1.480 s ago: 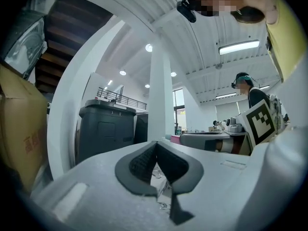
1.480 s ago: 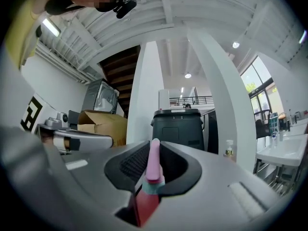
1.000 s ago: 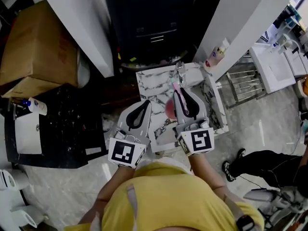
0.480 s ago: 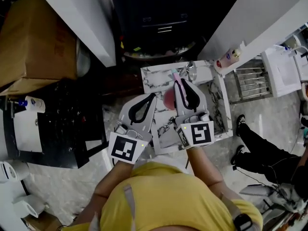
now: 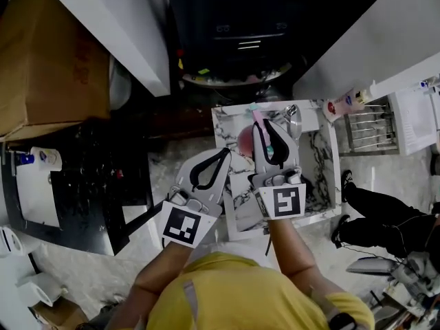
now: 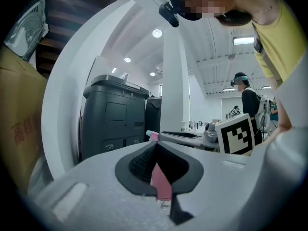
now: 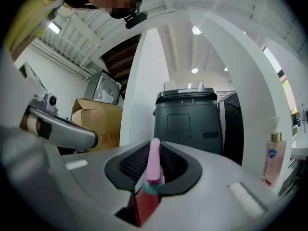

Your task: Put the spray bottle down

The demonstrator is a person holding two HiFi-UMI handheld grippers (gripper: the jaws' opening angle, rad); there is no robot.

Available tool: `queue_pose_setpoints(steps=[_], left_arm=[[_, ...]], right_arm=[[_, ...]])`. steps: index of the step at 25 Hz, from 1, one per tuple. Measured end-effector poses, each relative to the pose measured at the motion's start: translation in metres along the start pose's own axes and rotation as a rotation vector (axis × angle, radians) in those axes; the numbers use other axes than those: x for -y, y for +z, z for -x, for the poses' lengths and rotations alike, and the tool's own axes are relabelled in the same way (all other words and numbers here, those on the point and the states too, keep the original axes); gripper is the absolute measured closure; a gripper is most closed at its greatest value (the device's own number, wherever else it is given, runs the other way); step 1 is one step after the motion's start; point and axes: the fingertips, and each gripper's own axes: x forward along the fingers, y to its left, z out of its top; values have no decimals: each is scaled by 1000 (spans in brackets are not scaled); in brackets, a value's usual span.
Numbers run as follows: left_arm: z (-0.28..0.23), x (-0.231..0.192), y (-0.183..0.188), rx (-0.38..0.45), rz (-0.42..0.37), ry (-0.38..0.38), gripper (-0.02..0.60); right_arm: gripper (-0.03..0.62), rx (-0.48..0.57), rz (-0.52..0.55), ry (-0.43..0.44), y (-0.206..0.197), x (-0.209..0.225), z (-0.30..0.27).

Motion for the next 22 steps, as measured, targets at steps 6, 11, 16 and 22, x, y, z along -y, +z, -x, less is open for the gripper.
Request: queue_pose_setpoints(steps=[6, 11, 16, 22], left_arm=[[-13, -14, -16, -32, 7, -13, 580], [-17, -27, -28, -50, 36, 2, 580], [-16, -37, -41, -78, 45, 6, 580], [-14, -43, -53, -105, 56, 0, 580]], right_arm=[[530, 6, 6, 16, -25, -2, -23], [530, 24, 4, 23, -33, -12, -46], [530, 15, -4, 23, -52, -16, -59], [530, 26, -4, 6, -65, -21, -66]])
